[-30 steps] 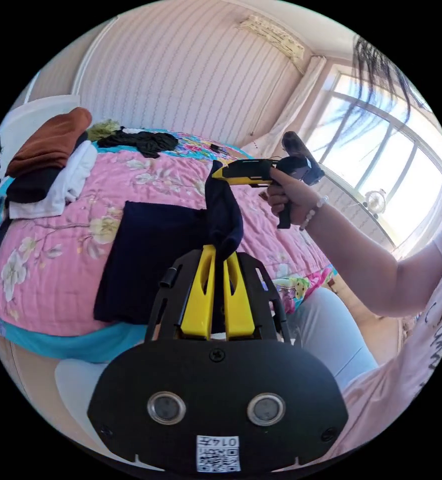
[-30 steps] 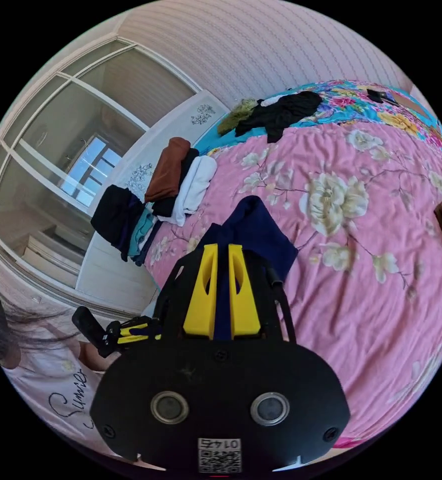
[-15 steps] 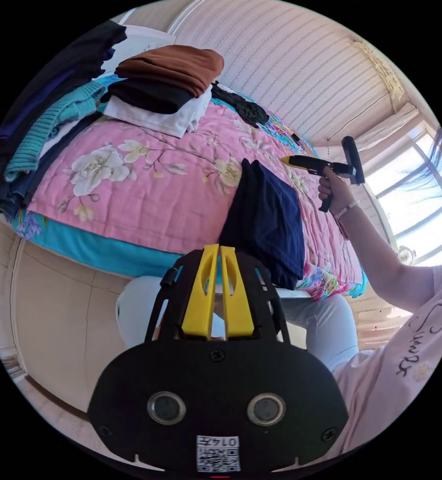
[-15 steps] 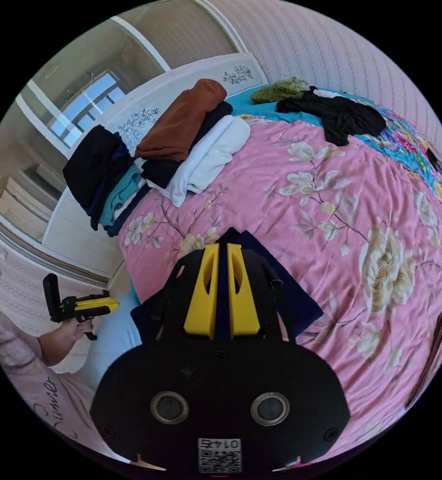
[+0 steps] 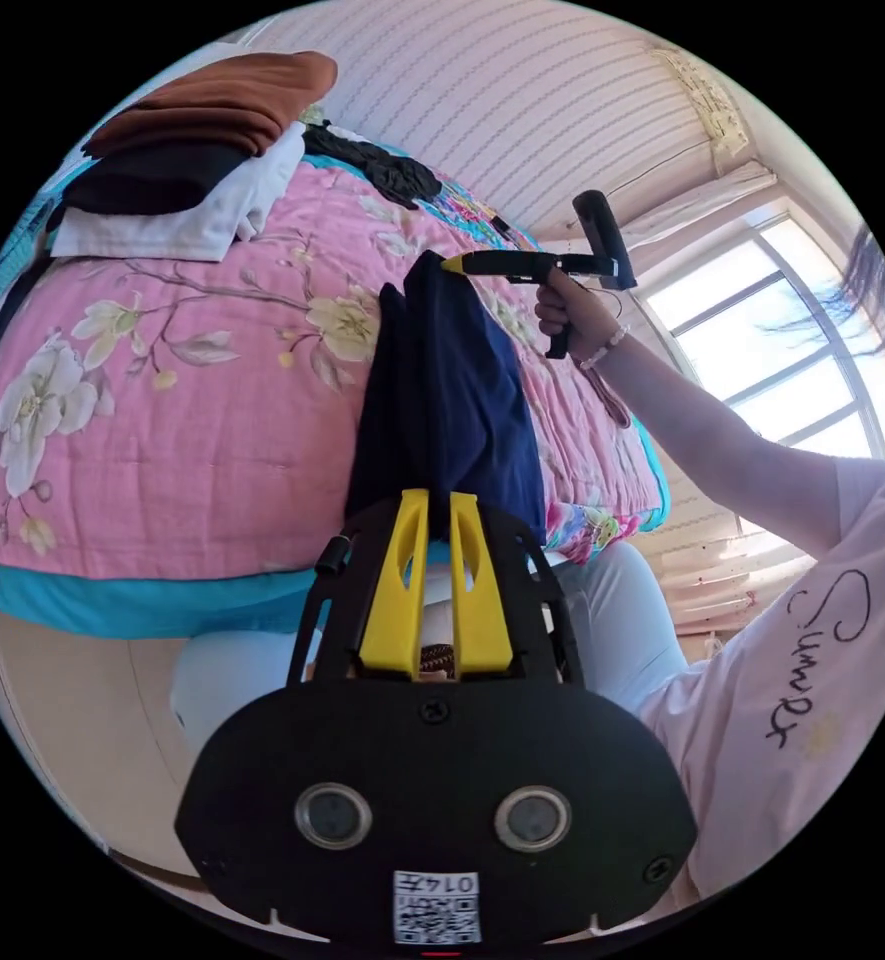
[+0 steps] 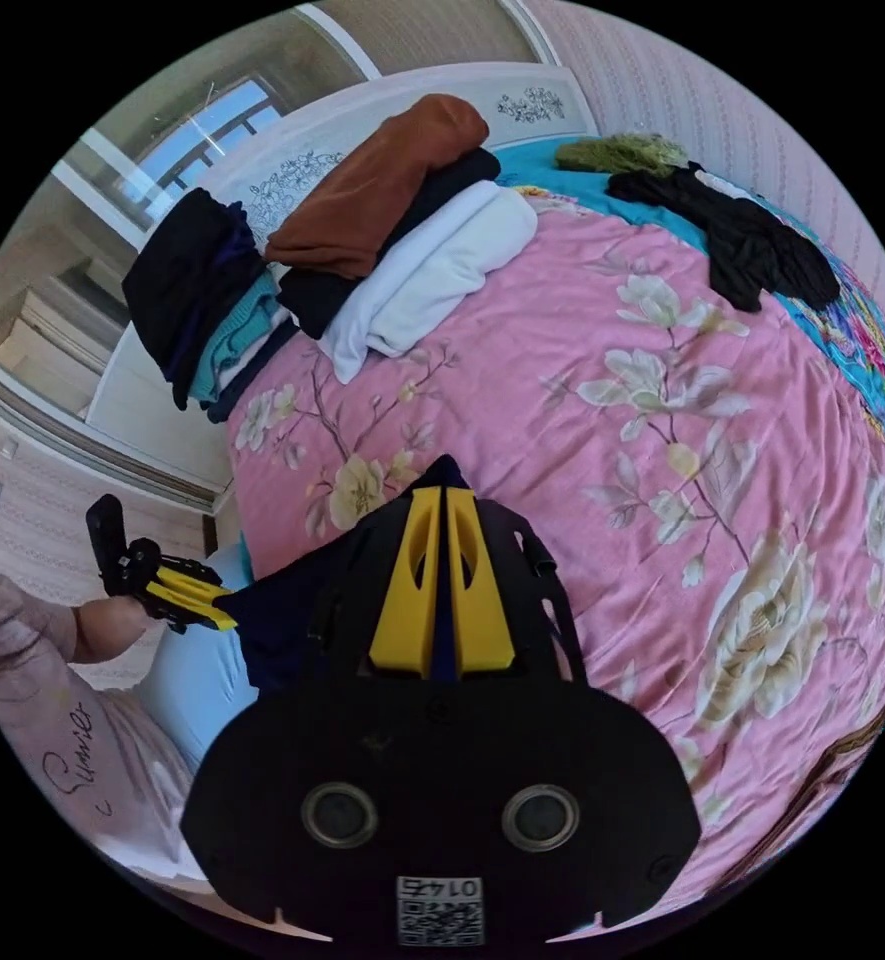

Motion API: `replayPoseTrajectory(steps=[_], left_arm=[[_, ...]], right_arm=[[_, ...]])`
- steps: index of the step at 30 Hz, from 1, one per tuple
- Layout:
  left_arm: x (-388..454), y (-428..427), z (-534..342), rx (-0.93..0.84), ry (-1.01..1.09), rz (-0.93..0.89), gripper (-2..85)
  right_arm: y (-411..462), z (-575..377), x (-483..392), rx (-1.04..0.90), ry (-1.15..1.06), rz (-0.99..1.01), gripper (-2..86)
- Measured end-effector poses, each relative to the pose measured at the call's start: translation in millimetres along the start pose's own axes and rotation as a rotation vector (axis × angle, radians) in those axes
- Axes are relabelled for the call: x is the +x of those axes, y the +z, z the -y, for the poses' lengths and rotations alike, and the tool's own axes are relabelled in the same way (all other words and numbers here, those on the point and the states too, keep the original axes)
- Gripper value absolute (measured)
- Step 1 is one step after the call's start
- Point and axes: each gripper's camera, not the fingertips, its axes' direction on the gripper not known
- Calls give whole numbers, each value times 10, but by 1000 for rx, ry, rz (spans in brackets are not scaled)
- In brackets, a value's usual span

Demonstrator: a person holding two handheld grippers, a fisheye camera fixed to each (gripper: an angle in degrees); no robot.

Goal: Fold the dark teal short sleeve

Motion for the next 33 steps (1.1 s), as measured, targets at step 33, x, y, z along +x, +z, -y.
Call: replayPoseTrajectory(steps=[33], left_arm=[[849,-79,-383,139,192,96,47]], right_arm=[[-789,-533,-802,169,-226,85,20]])
